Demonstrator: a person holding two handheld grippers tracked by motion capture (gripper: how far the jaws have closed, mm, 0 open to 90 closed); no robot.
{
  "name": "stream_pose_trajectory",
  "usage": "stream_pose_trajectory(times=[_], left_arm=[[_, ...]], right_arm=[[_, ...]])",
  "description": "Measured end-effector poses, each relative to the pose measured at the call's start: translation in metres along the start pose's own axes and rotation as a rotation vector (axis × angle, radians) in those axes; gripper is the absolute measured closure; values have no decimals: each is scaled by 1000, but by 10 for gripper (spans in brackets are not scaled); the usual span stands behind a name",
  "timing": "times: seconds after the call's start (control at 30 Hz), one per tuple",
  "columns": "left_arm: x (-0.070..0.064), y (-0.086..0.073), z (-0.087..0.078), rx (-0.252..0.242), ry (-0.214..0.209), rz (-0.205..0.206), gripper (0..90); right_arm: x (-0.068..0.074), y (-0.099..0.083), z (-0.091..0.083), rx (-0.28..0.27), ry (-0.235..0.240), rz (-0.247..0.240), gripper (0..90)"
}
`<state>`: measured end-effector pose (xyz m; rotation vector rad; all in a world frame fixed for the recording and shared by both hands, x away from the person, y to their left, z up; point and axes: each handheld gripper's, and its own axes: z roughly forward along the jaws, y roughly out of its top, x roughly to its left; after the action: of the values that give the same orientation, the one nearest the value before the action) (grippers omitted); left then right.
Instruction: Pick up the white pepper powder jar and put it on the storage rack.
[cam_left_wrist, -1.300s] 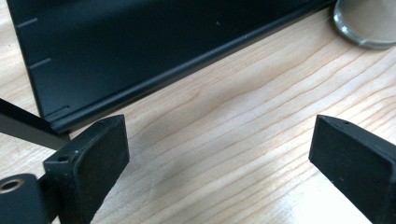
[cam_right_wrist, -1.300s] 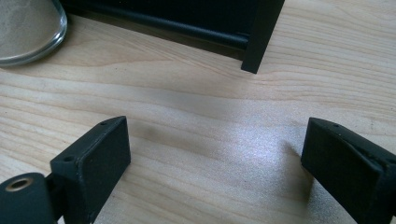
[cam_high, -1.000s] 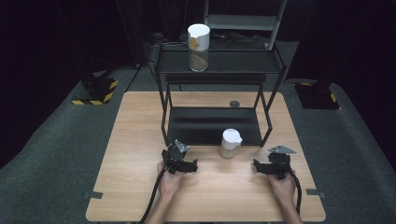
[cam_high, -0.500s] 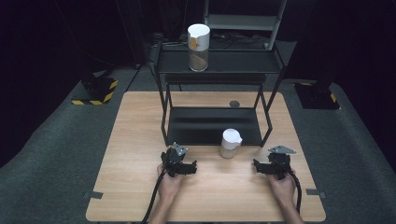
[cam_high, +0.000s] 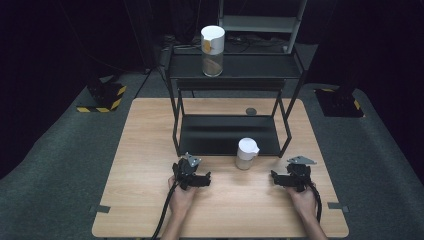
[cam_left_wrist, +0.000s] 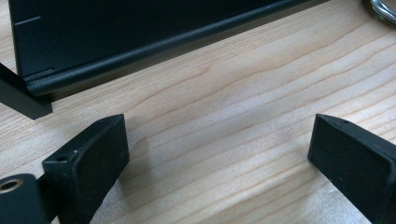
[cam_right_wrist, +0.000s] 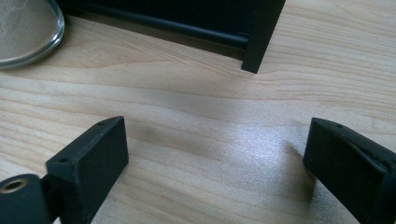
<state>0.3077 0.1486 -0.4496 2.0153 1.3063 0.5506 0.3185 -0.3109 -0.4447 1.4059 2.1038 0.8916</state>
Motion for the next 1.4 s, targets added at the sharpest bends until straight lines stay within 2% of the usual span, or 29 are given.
stream_pose_trajectory(times=[0.2,0.3,0.4,0.57,0.67,0.77,0.93,1.17,1.4], left_arm=[[0,0,0,0,-1,0,52],[0,0,0,0,0,0,52],[0,0,0,0,0,-1,52],[0,0,0,0,-1,0,52],[0,0,0,0,0,0,52],[0,0,0,0,0,1,52],[0,0,0,0,0,1,52],[0,0,0,0,0,1,52],[0,0,0,0,-1,0,52]], right_arm=[[2,2,1,7,-3,1,30],[1,7,1,28,3,-3,33],[1,9,-1,36,28,-13,36],[6,6,-9,12,80,-46,36],[7,5,-12,4,136,-62,37],[9,6,-12,4,180,-77,41],[13,8,-9,2,223,-91,44],[24,15,-6,-4,255,-120,56],[32,25,1,-31,273,-114,79]])
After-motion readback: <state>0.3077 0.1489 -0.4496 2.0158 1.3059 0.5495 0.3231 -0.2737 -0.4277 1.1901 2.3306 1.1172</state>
